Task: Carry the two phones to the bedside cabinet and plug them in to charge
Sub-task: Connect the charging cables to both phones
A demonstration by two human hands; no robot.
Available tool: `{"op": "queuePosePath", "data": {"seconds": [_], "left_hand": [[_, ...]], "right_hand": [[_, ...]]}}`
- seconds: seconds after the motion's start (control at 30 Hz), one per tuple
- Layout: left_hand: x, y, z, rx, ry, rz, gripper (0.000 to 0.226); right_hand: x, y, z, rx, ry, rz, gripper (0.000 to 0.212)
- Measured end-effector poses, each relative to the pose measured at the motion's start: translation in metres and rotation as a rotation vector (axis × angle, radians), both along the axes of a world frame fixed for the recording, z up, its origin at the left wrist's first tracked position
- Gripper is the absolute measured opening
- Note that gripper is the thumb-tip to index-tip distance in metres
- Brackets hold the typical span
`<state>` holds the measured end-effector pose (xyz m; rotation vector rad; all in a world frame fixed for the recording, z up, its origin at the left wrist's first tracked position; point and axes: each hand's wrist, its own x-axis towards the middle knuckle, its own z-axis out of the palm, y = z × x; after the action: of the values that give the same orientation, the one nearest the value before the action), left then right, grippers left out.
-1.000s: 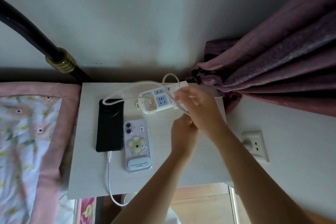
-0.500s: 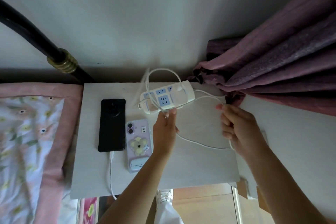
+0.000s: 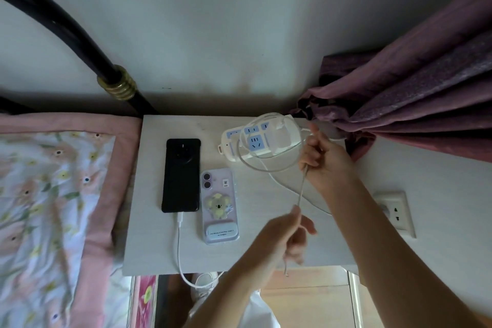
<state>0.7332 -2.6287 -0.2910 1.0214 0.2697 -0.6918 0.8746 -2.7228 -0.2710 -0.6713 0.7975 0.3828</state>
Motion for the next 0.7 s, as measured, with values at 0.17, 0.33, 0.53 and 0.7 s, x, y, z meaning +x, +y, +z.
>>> {"op": "queuePosePath", "data": {"seconds": [0.17,0.33,0.53,0.7], "left_hand": [[0.024,0.032,-0.017,0.918,-0.631,-0.085,0.029],[0.032,0.029,-0.028,1.315,-1.362,-0.553,0.013],[0.007,0.024,-0.059,1.157,-1.379,-0.785,0.028],[-0.023,0.028,-0.069,1.167,-1.446,-0.852,0.020]], "right_hand": [[-0.002,-0.020,-0.005,-1.034,-0.022,0.362,0.011],[-0.054,-0.020,-0.002,-1.821,-0.195,0.698,0.021],[-0.091,0.016,-0.023,-1.650,-0.432,1.017,0.021],[-0.082,0.060,-0.043,-0.842,-0.195,0.936,0.020]]}}
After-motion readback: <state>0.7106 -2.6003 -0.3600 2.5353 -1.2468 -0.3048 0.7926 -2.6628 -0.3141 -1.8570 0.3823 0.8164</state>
